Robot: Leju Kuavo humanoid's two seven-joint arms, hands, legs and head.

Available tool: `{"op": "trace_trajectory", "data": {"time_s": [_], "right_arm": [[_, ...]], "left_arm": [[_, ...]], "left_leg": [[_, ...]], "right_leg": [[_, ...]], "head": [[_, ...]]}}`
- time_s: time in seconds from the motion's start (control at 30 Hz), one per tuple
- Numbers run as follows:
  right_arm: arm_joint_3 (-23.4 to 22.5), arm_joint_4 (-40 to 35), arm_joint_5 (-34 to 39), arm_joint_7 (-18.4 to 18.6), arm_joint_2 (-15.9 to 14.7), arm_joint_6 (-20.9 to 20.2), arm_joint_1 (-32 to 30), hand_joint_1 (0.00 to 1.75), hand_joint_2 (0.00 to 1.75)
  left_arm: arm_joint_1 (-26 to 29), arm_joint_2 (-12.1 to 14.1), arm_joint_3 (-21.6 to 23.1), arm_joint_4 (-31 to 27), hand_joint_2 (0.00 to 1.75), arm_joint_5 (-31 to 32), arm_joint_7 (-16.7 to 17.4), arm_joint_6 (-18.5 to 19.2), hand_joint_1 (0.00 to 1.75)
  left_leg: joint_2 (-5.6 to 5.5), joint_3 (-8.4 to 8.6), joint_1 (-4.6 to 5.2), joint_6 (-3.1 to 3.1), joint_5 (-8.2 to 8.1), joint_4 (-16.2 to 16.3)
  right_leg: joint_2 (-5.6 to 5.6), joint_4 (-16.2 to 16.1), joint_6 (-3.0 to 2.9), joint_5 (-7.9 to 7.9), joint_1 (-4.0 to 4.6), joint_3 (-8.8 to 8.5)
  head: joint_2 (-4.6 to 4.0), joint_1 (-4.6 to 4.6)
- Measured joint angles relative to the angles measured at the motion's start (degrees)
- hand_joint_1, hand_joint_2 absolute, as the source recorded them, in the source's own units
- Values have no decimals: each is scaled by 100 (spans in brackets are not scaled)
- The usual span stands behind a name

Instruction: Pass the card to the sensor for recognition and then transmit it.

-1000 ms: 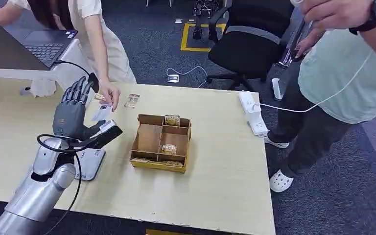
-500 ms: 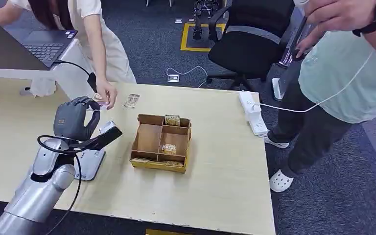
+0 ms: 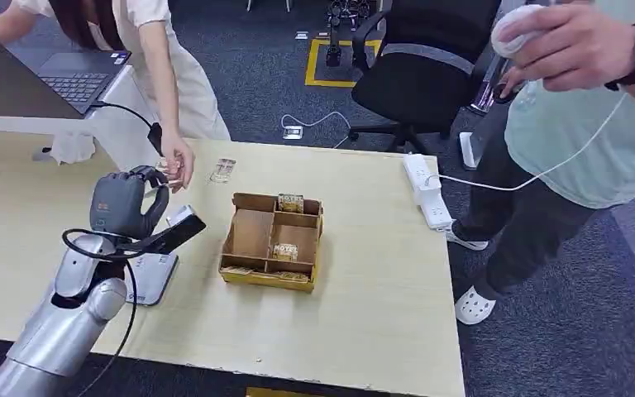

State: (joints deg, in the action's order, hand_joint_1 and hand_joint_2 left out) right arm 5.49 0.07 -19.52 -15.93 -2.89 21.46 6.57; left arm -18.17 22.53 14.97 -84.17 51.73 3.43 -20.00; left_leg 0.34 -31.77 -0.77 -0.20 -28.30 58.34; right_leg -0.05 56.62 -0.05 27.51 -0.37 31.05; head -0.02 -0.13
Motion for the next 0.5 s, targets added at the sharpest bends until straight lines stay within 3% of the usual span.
{"op": "trace_trajectory", "data": {"time_s": [0.17,0.5], "right_arm": [[0,0,0,0,0,11,0,0,0],[-24,0,11,24,0,4,-53,0,0]], "left_arm": [[13,0,-55,0,175,-28,9,2,175],[490,219,-210,120,175,488,452,208,175]], "left_leg": [[0,0,0,0,0,0],[2,-5,0,-1,0,-1]], "right_leg": [[0,1,0,0,0,1],[3,5,-6,4,0,12]], "head": [[0,0],[0,0]]}}
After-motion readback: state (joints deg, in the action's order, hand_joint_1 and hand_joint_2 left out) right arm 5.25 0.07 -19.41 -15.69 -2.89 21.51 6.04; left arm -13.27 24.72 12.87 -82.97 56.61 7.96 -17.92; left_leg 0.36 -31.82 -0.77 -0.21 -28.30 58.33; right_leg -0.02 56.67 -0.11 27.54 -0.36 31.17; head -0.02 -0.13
